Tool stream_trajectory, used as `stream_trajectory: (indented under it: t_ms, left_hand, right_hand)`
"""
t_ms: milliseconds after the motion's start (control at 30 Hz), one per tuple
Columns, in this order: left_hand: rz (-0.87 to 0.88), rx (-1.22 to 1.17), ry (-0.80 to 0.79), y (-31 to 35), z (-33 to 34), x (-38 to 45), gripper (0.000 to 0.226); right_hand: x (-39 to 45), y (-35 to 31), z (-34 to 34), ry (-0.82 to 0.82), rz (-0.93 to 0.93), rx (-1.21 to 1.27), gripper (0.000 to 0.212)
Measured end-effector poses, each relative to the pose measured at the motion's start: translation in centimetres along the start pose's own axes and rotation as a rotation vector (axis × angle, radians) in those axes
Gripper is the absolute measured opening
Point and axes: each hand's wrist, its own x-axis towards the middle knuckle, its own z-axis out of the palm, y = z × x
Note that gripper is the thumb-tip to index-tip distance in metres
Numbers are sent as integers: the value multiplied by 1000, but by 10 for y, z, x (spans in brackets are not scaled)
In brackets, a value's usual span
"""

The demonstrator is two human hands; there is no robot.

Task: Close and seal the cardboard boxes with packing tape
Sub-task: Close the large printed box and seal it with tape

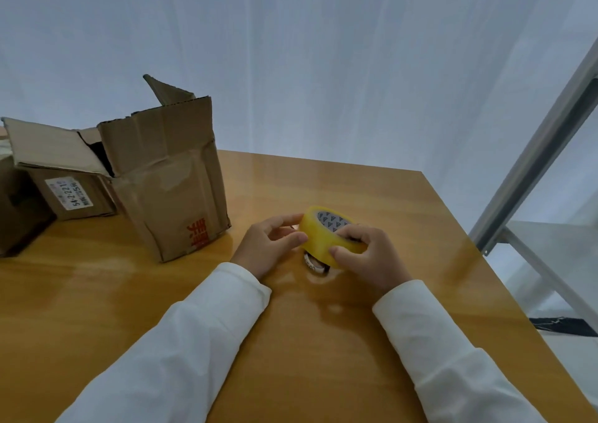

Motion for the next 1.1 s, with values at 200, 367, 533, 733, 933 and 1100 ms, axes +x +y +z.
stream_trajectory:
  t_ms: [200, 367, 533, 733, 933, 1100]
  left_hand:
    - [33, -4, 136, 0, 6, -2, 10]
    - [118, 121, 171, 3, 9, -3, 10]
    - [171, 189, 164, 1, 10, -3, 7]
    - [186, 113, 143, -1, 8, -2, 12]
    - [224, 150, 178, 1, 8, -3, 20]
    - [233, 160, 262, 8, 3, -2, 21]
  right_hand:
    - [0, 2, 4, 28, -1, 0, 8]
    - [-1, 1, 4, 31, -6, 39, 6]
    - [0, 3, 2, 14, 8, 87, 6]
    - [1, 5, 3, 10, 12, 103, 4]
    - [-1, 4, 3, 18, 25, 94, 5]
    - [-1, -4, -2, 78, 6, 134, 21]
